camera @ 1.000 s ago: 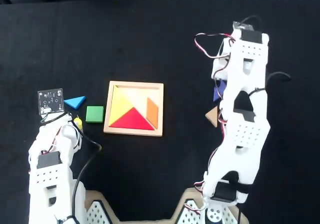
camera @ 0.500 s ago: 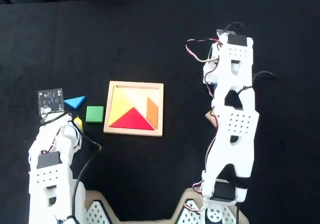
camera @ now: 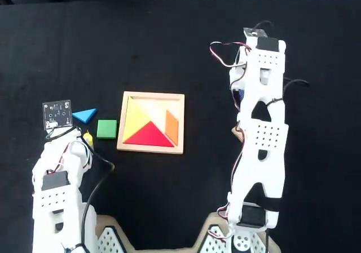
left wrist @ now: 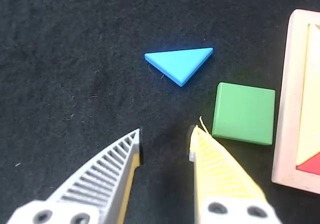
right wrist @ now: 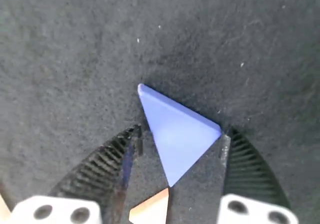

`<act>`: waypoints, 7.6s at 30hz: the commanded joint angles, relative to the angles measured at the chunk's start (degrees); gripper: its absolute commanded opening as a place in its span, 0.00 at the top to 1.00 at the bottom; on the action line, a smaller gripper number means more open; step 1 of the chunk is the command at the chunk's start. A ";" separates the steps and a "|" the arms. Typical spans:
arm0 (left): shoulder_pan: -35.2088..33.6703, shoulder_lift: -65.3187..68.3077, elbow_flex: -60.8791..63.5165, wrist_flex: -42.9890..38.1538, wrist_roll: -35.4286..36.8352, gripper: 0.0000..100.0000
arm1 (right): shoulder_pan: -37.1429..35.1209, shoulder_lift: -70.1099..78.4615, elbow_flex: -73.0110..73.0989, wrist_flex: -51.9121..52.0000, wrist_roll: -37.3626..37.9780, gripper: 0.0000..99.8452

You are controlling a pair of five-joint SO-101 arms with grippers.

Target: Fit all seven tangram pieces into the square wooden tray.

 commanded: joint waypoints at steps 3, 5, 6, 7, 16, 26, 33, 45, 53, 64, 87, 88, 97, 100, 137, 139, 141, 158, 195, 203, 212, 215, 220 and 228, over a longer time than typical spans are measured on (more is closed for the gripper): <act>0.75 -0.79 -0.66 -0.97 -0.26 0.83 | -0.26 -0.92 -3.12 1.67 3.78 0.74; 0.75 -0.79 -0.66 -0.97 -0.26 0.83 | -0.26 -0.92 -3.12 1.58 5.45 0.74; 0.75 -0.79 -0.66 -0.97 -0.26 0.83 | -0.26 -0.75 -3.12 1.49 6.51 0.74; 0.75 -0.79 -0.66 -0.97 -0.26 0.83 | -0.35 -0.66 -3.12 1.49 7.56 0.74; 0.66 -0.79 -0.66 -0.97 -0.26 0.83 | -0.35 -0.57 -2.95 1.32 11.69 0.74; 0.66 -0.79 -0.66 -0.97 -0.26 0.83 | -0.35 3.30 -3.03 1.32 12.31 0.75; 0.75 -0.79 -0.66 -0.97 -0.26 0.83 | -0.26 4.44 -4.79 1.49 12.31 0.81; 0.75 -0.79 -0.66 -1.05 -0.26 0.83 | -0.26 4.18 -6.90 1.67 12.40 0.99; 0.84 -0.79 -0.66 -1.05 -0.26 0.83 | -0.62 -5.85 -4.97 1.93 14.51 0.99; 0.84 -0.79 -0.66 -1.05 -0.26 0.83 | -1.41 -12.18 6.99 1.67 12.92 0.75; 0.57 -0.79 -0.66 -1.05 -0.26 0.83 | -0.97 -12.09 15.25 0.62 -4.92 0.76; 0.57 -0.79 -0.66 -1.05 -0.26 0.83 | -0.97 -12.09 15.16 0.00 -4.92 0.76; 0.57 -0.79 -0.57 -1.05 -0.26 0.83 | -0.88 -12.09 15.60 -4.57 -2.02 0.77; 0.66 -0.79 -0.57 -1.05 -0.26 0.83 | -0.88 -11.38 15.25 -5.71 0.62 0.78; 0.84 -0.79 -0.57 -1.05 -0.26 0.83 | -3.87 -4.62 -3.38 0.44 15.91 0.83; 0.84 -0.79 -0.57 -1.05 -0.26 0.83 | -3.96 -2.51 -3.74 0.44 16.09 0.83; 0.84 -0.79 -0.57 -1.05 -0.26 0.83 | -4.13 -0.84 -3.82 0.18 16.09 0.83; 0.84 -0.79 -0.57 -1.05 -0.26 0.83 | -12.66 0.66 -3.21 1.93 20.04 0.83; 0.84 -0.79 -0.57 -1.05 -0.26 0.83 | -2.02 -30.73 48.31 -18.99 8.70 0.70; 0.84 -0.79 -0.66 -1.05 -0.26 0.83 | -4.40 -20.62 35.03 -12.66 8.79 0.71; 0.84 -0.79 -0.75 -1.05 -0.26 0.83 | -4.92 -15.34 24.66 -9.23 8.79 0.71; 0.84 -0.79 -0.75 -1.05 -0.26 0.83 | -5.10 -13.14 24.13 -9.23 10.37 0.71; 0.84 -0.79 -0.75 -1.05 -0.26 0.83 | -4.57 -10.86 22.20 -9.14 10.46 0.71; 0.84 -0.79 -0.75 -1.05 -0.26 0.83 | -5.01 -10.68 22.29 -9.23 10.73 0.78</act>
